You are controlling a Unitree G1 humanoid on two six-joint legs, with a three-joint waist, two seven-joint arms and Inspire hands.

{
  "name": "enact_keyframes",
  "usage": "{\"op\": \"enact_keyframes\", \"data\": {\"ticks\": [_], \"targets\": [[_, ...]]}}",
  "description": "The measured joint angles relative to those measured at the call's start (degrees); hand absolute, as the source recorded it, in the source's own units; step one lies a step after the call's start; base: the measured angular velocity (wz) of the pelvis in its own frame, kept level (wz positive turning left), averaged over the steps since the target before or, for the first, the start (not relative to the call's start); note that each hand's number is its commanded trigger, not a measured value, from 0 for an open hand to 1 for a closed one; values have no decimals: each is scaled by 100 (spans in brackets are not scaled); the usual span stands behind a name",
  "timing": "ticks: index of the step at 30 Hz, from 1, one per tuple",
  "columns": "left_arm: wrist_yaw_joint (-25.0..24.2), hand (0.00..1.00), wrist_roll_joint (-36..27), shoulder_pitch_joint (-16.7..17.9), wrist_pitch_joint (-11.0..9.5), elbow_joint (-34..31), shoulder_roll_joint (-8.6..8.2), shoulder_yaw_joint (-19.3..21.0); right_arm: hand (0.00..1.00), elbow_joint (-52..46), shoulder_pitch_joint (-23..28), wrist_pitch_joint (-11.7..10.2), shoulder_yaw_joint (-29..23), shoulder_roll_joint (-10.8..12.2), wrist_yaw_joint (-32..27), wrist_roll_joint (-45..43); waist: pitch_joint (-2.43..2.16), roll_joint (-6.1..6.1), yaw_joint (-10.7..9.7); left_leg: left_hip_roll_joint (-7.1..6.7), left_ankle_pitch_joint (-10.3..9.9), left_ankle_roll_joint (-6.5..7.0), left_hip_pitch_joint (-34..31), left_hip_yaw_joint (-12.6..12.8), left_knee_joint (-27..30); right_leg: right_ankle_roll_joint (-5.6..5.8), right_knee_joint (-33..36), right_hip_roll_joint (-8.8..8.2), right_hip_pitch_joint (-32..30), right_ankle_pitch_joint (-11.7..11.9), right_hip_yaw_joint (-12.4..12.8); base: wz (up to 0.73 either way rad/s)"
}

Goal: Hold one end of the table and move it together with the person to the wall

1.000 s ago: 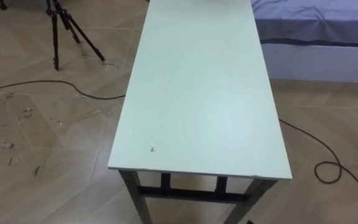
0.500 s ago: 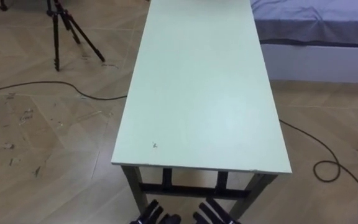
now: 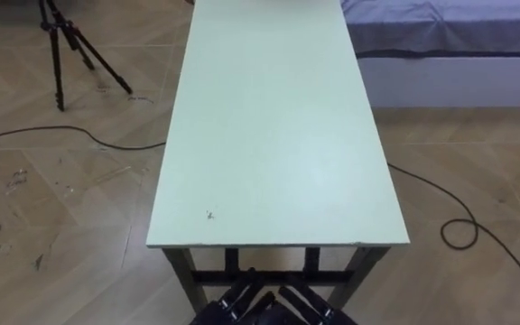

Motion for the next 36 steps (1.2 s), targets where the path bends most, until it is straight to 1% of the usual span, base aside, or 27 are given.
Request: {"op": "enact_keyframes", "data": {"ticks": [3, 5, 7, 9, 11, 12, 14, 16, 18, 20, 21, 23, 26, 27, 29, 31, 36], "targets": [[0, 0, -238, -109, -12, -132, 75, -49, 0, -174, -47, 0, 28, -55, -30, 188, 7, 13, 17, -2, 0, 0, 4, 0, -1, 0, 39, 8, -39, 0, 15, -3], [-7, 0, -430, -194, -54, -218, 114, -38, 0, -427, -93, -29, 37, -202, -58, 416, 23, 48, 23, -5, 0, 0, 12, -10, -1, 0, 79, 7, -56, 0, 17, -5], [-5, 0, -539, -294, -63, -255, 127, -3, 0, -517, -137, -95, 43, -228, -64, 628, 32, 58, 29, -3, 0, 0, 14, -16, -2, -1, 96, 6, -53, 0, 21, 0], [14, 0, -682, -369, -108, -255, 157, 3, 0, -520, -278, -101, 121, -241, -124, 854, 36, 52, 26, 3, 1, 1, 14, -31, -3, -4, 99, 7, -46, 2, 37, 0], [54, 0, -764, -448, -138, -255, 194, 3, 0, -527, -408, -102, 218, -260, -210, 1009, 52, 27, 22, 4, 3, 5, 14, -51, -2, -5, 88, 9, -23, 2, 28, 5], [62, 0, -762, -459, -138, -255, 196, 9, 0, -527, -437, -95, 223, -259, -231, 1026, 59, 17, 27, 3, 3, 5, 14, -44, -2, -6, 83, 9, -18, 2, 26, 5], [148, 0, -749, -551, -137, -249, 184, 23, 0, -499, -577, -81, 218, -266, -245, 1025, 89, -30, 52, -2, 9, 14, 12, -47, 3, -6, 77, 17, -17, 1, 13, 3], [240, 0, -818, -585, -125, -249, 179, 47, 0, -466, -699, -55, 217, -314, -245, 1026, 93, -49, 58, -4, 11, 17, 22, -46, 4, -7, 76, 14, -15, 2, 6, 2], [356, 0, -993, -642, -87, -219, 168, 71, 0, -466, -797, -53, 219, -342, -271, 1031, 98, -43, 104, -5, 11, 17, 97, -35, -15, -7, 79, 13, 32, 3, 5, -3], [541, 0, -1087, -765, -37, -44, 51, 132, 0, -397, -932, 31, 218, -317, -426, 1052, 99, -36, 146, 1, 11, 17, 135, -12, -39, -8, 90, 12, 48, 6, -2, -5], [590, 0, -1087, -828, -36, 9, 23, 144, 0, -394, -973, 44, 216, -313, -473, 1062, 99, -35, 165, 3, 11, 17, 146, -12, -44, -9, 96, 10, 51, 7, -1, 0], [726, 0, -1087, -1061, 17, 237, -79, 207, 0, -380, -1102, 131, 217, -286, -693, 1069, 104, -27, 204, 10, 11, 17, 177, -10, -61, -16, 100, 16, 66, 12, 11, -3], [944, 0, -1082, -1160, 40, 344, -203, 342, 0, -377, -1198, 176, 218, -168, -977, 1074, 109, -23, 209, 14, 12, 19, 202, -21, -62, -25, 113, 21, 75, 18, 26, -4], [986, 0, -1082, -1199, 42, 372, -210, 346, 0, -367, -1220, 177, 220, -158, -1018, 1074, 111, -22, 210, 13, 13, 20, 202, -29, -60, -27, 116, 22, 75, 20, 25, 0], [1201, 0, -1085, -1386, 43, 492, -231, 391, 0, -278, -1382, 180, 212, -152, -1201, 1063, 129, -16, 212, 8, 22, 35, 193, -32, -60, -33, 114, 18, 72, 41, 23, 0], [1398, 0, -1082, -1498, 52, 573, -305, 546, 0, -272, -1469, 213, 212, -149, -1365, 1063, 137, -14, 213, 5, 32, 48, 189, -45, -60, -35, 81, 14, 80, 63, 21, 0], [1705, 0, -1070, -1497, 74, 585, -320, 831, 0, -274, -1561, 300, 166, -147, -1641, 1091, 141, -22, 222, -2, 58, 49, 213, -46, -58, -36, 73, 3, 115, 65, 19, 2]]}}
